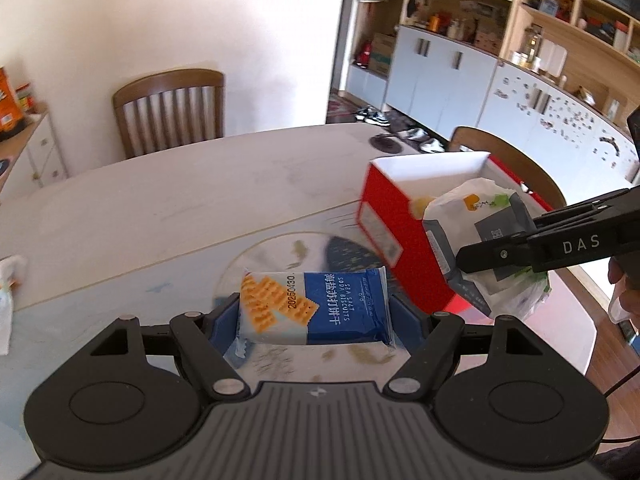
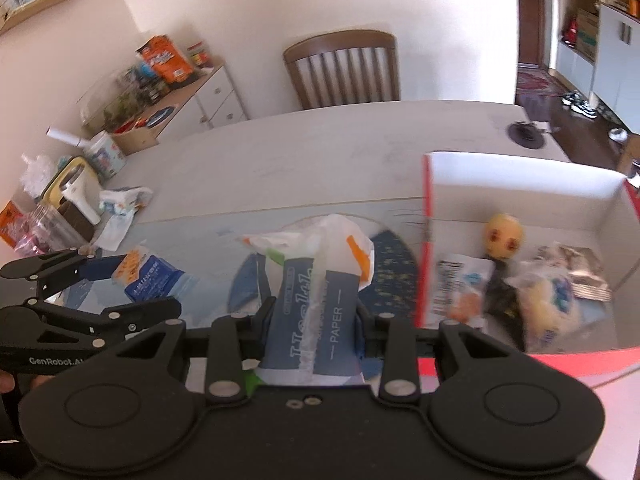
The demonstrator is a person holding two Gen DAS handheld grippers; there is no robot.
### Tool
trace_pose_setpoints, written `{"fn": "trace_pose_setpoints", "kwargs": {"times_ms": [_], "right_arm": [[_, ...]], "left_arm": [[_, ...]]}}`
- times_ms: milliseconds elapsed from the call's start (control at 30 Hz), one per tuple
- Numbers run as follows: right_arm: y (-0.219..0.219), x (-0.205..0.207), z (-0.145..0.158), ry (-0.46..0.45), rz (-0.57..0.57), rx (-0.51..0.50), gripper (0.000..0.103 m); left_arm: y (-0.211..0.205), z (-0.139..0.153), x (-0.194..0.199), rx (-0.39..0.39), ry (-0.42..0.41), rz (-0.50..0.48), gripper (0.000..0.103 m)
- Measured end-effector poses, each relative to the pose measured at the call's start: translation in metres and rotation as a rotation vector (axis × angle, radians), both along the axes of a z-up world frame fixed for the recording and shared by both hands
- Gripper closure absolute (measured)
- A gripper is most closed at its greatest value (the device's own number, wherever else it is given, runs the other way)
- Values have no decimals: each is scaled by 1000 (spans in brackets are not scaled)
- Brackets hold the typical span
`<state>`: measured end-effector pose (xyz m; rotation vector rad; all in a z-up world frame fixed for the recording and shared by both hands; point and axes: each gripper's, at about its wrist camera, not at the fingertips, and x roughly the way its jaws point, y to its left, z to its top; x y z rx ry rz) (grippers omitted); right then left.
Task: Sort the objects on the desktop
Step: 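Lift the biscuit packet and tissue pack and carry both over the shoebox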
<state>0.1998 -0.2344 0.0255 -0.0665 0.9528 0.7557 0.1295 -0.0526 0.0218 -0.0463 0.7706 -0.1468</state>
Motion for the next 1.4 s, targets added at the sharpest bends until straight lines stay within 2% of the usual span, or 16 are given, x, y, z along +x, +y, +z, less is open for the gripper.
{"fn": "trace_pose_setpoints", "kwargs": {"times_ms": [633, 1033, 1400], "right_arm": [[-108, 50, -1, -14, -113, 7, 68], [-146, 84, 2, -23, -146, -11, 68], [-159, 119, -2, -41, -169, -24, 68]], "left_arm": [[-113, 3, 49, 20, -15, -125, 25], [-160, -2, 81, 39, -1, -195, 25], [-184, -16, 114, 77, 58, -251, 25]]}}
